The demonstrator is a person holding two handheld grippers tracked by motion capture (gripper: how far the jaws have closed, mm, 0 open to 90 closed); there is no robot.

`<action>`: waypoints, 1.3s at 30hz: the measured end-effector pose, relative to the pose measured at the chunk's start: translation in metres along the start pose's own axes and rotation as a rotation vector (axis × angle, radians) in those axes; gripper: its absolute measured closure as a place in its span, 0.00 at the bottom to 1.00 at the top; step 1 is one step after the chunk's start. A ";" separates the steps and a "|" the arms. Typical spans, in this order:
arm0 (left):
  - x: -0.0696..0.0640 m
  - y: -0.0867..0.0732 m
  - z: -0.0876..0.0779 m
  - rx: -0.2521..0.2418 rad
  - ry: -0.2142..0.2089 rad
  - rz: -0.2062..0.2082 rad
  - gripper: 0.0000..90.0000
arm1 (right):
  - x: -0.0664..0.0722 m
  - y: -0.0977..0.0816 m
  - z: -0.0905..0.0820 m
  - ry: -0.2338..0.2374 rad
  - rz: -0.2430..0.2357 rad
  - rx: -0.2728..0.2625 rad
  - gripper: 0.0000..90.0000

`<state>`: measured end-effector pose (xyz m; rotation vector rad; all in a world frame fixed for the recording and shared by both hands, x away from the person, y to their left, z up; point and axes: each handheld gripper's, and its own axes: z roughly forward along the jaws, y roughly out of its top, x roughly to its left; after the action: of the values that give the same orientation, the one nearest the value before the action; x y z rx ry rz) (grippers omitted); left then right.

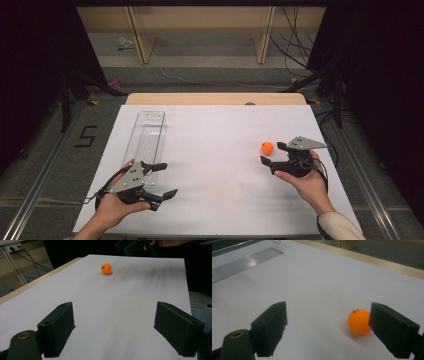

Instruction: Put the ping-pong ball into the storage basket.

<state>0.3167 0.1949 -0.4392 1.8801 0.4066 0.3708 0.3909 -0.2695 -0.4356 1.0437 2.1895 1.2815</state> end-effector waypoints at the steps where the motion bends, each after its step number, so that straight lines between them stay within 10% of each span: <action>1: 0.000 0.000 0.000 0.000 0.000 0.000 0.17 | -0.002 0.001 0.003 -0.005 0.000 0.003 0.18; 39: 0.000 0.000 0.000 -0.002 -0.005 -0.002 0.17 | -0.041 -0.001 0.061 -0.081 0.059 0.128 0.18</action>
<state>0.3162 0.1949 -0.4389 1.8777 0.4047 0.3645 0.4565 -0.2666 -0.4686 1.1962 2.2190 1.1149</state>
